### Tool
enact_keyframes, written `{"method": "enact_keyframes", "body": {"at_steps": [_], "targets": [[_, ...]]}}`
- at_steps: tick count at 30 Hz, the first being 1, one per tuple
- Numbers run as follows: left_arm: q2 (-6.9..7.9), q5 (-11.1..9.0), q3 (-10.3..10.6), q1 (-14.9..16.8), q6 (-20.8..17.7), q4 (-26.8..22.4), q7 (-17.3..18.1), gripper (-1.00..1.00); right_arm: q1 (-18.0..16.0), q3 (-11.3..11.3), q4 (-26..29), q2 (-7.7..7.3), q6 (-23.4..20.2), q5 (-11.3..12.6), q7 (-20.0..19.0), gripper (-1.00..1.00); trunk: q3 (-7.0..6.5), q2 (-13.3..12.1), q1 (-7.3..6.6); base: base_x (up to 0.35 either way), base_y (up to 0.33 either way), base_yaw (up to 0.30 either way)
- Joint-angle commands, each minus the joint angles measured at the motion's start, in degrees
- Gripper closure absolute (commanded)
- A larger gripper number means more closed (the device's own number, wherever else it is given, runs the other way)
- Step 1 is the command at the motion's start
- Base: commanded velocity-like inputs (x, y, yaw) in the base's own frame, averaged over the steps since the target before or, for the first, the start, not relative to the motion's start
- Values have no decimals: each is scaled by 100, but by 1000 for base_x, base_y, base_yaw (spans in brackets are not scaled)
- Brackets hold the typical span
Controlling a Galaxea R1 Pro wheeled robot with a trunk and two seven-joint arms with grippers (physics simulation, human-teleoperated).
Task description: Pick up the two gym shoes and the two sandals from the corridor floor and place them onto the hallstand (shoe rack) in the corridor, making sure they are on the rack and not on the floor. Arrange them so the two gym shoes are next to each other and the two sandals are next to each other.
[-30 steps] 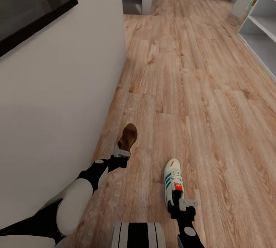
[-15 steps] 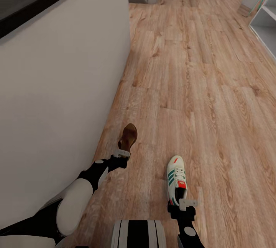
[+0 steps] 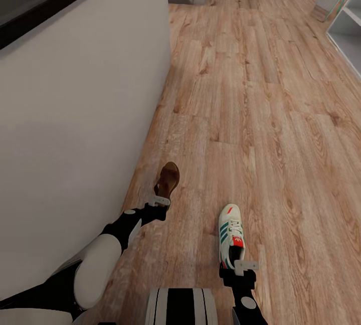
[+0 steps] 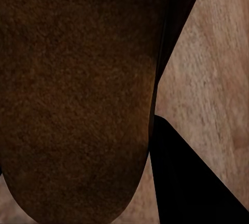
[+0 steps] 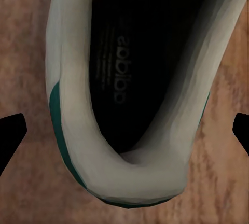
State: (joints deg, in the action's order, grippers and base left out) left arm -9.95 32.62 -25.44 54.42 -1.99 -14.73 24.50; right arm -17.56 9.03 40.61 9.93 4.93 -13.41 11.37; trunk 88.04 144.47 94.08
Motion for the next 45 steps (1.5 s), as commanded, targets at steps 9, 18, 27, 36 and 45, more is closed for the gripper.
{"method": "enact_keyframes", "body": {"at_steps": [9,18,27,36,45], "targets": [[-5,60,-49,0,-12,-13,38,100,-2,36,13,7,17,-48,6,100,3,1,-1,0,0,0],[-5,60,-49,-21,17,-13,33,100,-2,38,8,7,16,-48,6,100,3,1,-1,0,0,0],[-1,60,-49,-28,31,-13,32,100,-2,39,14,7,16,-48,-2,100,3,1,-1,0,0,0],[9,60,-49,-20,11,-13,31,100,-2,38,25,7,16,-48,-3,100,-85,-4,-11,0,0,0],[15,66,-49,-19,-16,-13,29,100,-2,24,28,7,28,-52,4,100,-285,-16,-34,0,0,0]]}}
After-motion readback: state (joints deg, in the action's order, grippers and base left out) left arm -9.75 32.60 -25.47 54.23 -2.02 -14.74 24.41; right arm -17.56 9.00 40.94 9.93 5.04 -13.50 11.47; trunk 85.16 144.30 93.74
